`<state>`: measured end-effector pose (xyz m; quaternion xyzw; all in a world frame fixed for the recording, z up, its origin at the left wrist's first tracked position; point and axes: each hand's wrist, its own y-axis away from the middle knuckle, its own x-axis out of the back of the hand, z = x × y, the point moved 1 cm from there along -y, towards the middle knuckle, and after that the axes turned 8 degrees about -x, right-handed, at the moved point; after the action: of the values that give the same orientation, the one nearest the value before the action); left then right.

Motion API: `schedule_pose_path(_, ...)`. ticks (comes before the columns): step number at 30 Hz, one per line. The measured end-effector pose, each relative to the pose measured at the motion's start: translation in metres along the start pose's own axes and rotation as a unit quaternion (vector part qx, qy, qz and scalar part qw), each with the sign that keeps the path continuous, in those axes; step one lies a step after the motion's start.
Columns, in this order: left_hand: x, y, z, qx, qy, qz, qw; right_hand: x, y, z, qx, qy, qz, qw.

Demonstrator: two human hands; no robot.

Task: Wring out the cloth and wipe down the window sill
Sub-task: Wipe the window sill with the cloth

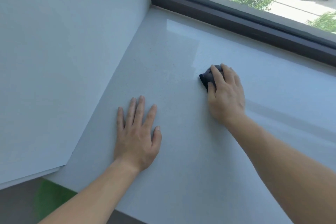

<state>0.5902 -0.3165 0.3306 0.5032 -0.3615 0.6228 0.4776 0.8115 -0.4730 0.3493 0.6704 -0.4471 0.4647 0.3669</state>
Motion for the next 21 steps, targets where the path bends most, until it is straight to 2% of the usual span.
schedule_pose_path(2,0.0,0.0,0.001,0.001,0.001,-0.001,1.0,-0.014,0.027,-0.019,0.042,0.006,0.007,0.999)
schedule_pose_path(5,0.0,-0.001,0.001,0.005,0.004,-0.004,1.0,-0.027,0.071,-0.02,0.21,0.021,-0.034,0.977)
schedule_pose_path(7,0.001,-0.001,0.001,0.008,0.006,-0.004,1.0,-0.02,0.06,-0.004,0.27,0.034,-0.053,0.961)
schedule_pose_path(8,0.002,-0.001,0.001,0.009,0.007,-0.002,1.0,-0.017,0.045,0.005,0.263,0.038,-0.044,0.963)
schedule_pose_path(9,0.001,-0.002,0.002,0.009,0.008,0.0,1.0,-0.013,0.027,0.013,0.22,0.036,-0.026,0.974)
schedule_pose_path(12,-0.001,-0.002,0.001,0.011,0.01,0.012,1.0,-0.002,-0.013,0.024,0.017,-0.003,0.02,1.0)
schedule_pose_path(13,-0.002,-0.001,-0.001,0.011,0.011,0.015,1.0,-0.005,-0.007,0.016,-0.014,-0.01,0.02,1.0)
schedule_pose_path(14,-0.002,-0.001,-0.002,0.009,0.013,0.016,1.0,-0.012,0.008,0.006,-0.006,-0.007,0.019,1.0)
schedule_pose_path(16,-0.004,-0.002,-0.006,0.009,0.013,0.017,1.0,-0.028,0.055,-0.013,0.097,-0.007,0.007,0.995)
schedule_pose_path(19,-0.005,-0.001,-0.006,0.008,0.01,0.012,1.0,-0.036,0.108,-0.014,0.248,0.012,-0.044,0.968)
schedule_pose_path(21,-0.007,-0.001,-0.006,0.011,0.008,0.01,1.0,-0.03,0.095,0.001,0.268,0.033,-0.049,0.962)
